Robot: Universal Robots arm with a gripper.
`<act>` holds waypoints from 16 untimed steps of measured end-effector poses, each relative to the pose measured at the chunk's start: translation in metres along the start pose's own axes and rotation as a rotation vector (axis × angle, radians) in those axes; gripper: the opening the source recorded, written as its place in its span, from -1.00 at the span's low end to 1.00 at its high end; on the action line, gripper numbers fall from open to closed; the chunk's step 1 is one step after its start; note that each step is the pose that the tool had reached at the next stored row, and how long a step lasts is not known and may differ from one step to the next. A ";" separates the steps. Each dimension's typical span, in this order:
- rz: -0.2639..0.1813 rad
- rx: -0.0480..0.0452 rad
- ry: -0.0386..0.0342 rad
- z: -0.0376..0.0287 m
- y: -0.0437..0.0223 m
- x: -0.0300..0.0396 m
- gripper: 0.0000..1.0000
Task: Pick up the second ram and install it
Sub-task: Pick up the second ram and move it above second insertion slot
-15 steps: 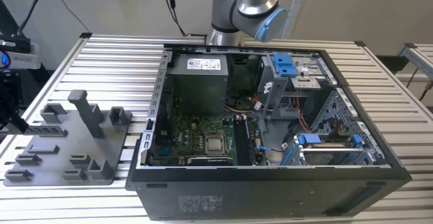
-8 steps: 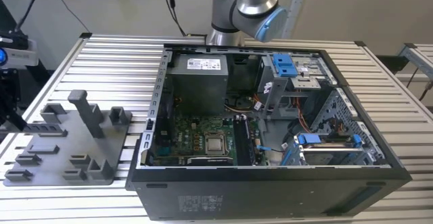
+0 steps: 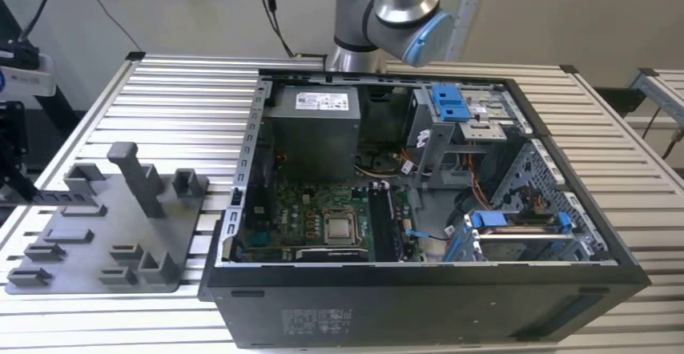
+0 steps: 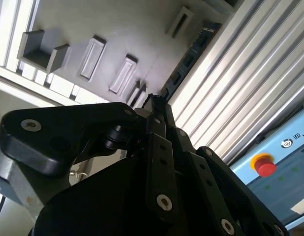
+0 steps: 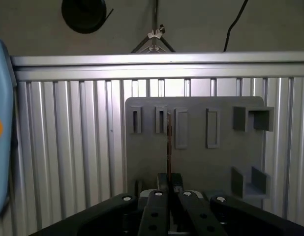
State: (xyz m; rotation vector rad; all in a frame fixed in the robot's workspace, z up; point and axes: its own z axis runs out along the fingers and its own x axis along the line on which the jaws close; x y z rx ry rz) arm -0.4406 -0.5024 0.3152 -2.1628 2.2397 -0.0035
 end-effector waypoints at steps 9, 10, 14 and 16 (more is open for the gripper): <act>0.000 0.0000 0.0000 -0.0097 -0.0001 -0.0002 -0.73; 0.000 -0.0001 0.0000 -0.0108 -0.0001 -0.0002 -0.73; 0.000 0.0000 0.0000 -0.0154 -0.0002 -0.0003 -0.73; 0.000 0.0000 0.0000 -0.0177 -0.0002 -0.0003 -0.73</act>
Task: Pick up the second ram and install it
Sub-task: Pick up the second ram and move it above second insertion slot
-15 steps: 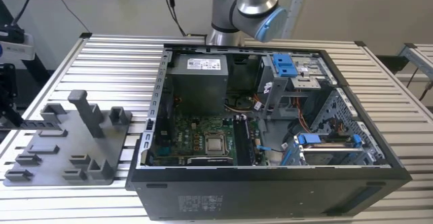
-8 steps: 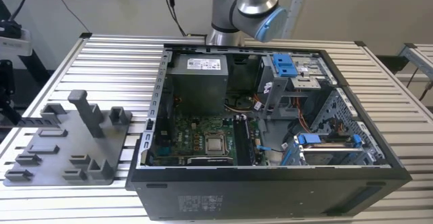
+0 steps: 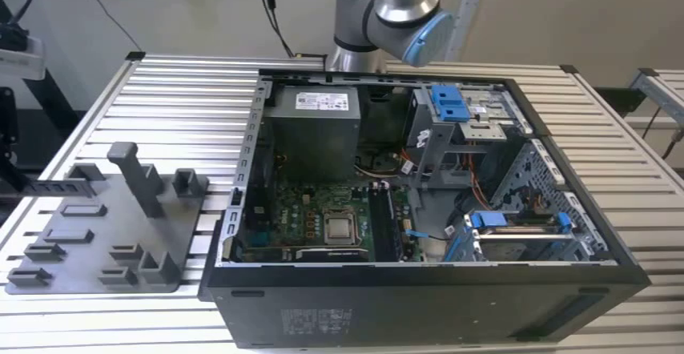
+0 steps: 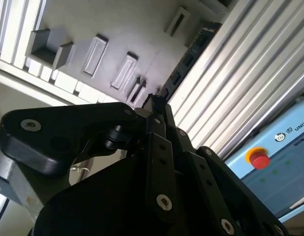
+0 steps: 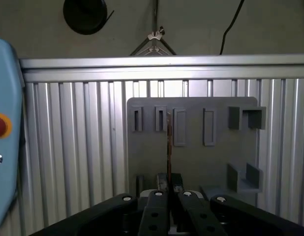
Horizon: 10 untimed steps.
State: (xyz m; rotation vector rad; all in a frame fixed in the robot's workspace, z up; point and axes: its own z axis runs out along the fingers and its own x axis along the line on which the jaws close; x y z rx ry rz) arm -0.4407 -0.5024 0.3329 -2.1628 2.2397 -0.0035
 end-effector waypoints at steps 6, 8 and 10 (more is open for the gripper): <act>0.000 -0.0001 0.0000 -0.0071 -0.0001 -0.0001 -0.73; 0.000 0.0000 0.0000 -0.0096 -0.0002 -0.0002 -0.73; 0.000 -0.0002 0.0001 -0.0122 -0.0002 -0.0002 -0.73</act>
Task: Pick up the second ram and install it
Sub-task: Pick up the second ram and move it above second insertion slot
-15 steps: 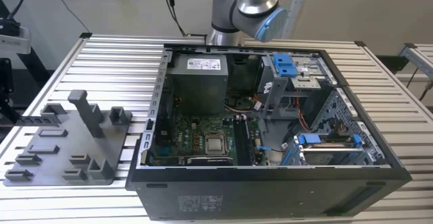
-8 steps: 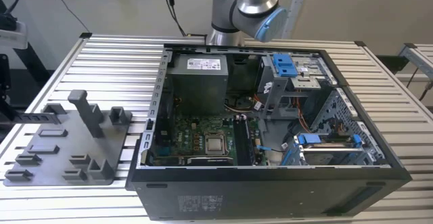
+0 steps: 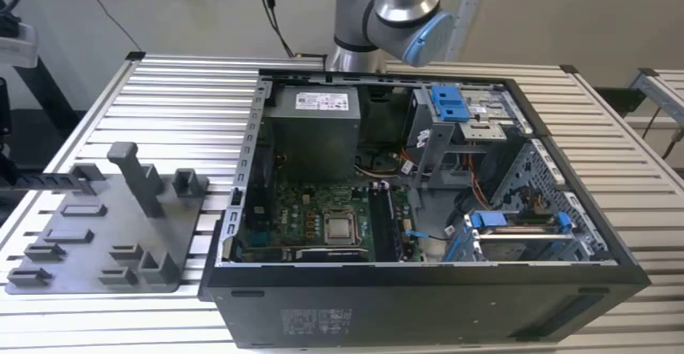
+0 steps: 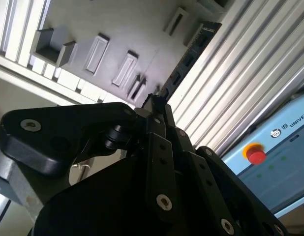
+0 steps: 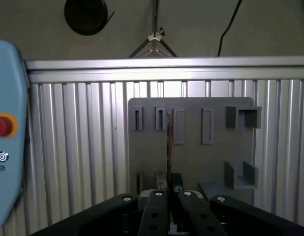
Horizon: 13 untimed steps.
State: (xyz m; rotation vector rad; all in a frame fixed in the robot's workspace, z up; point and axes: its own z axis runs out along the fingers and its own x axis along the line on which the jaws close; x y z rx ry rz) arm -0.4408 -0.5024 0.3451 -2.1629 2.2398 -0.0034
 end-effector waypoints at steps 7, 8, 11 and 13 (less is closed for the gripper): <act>0.000 0.0000 0.0000 -0.0097 -0.0002 -0.0002 -0.73; 0.000 0.0001 0.0000 -0.0113 -0.0002 -0.0002 -0.73; 0.000 0.0001 -0.0001 -0.0161 -0.0003 -0.0003 -0.73; 0.000 0.0001 -0.0001 -0.0192 -0.0004 -0.0004 -0.73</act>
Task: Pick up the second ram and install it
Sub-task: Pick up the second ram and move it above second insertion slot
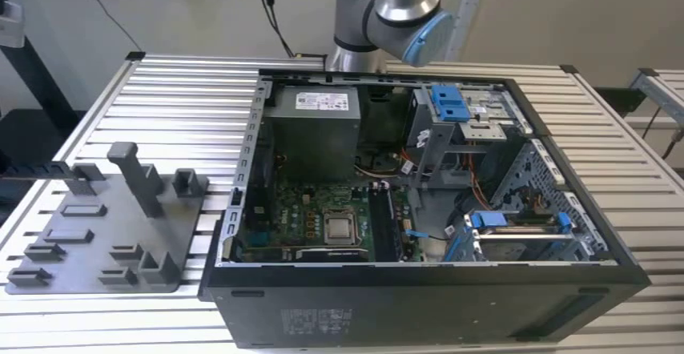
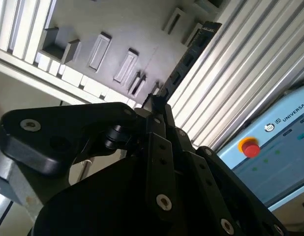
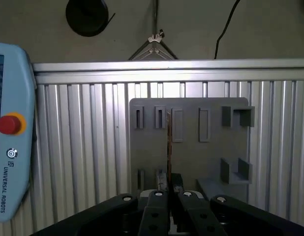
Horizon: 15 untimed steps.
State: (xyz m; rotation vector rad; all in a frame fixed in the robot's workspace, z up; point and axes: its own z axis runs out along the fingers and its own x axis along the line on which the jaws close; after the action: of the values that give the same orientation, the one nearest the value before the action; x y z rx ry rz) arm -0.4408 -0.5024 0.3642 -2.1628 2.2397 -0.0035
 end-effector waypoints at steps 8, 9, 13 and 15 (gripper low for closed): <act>0.000 0.0000 0.0000 -0.0123 -0.0002 -0.0002 -0.73; 0.000 0.0000 0.0000 -0.0139 -0.0003 -0.0003 -0.73; 0.000 -0.0001 0.0001 -0.0198 -0.0004 -0.0004 -0.73; 0.000 0.0001 -0.0001 -0.0224 -0.0004 -0.0004 -0.73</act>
State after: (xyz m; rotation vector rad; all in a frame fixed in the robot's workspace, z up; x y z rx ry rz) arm -0.4409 -0.5024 0.3867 -2.1627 2.2396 -0.0035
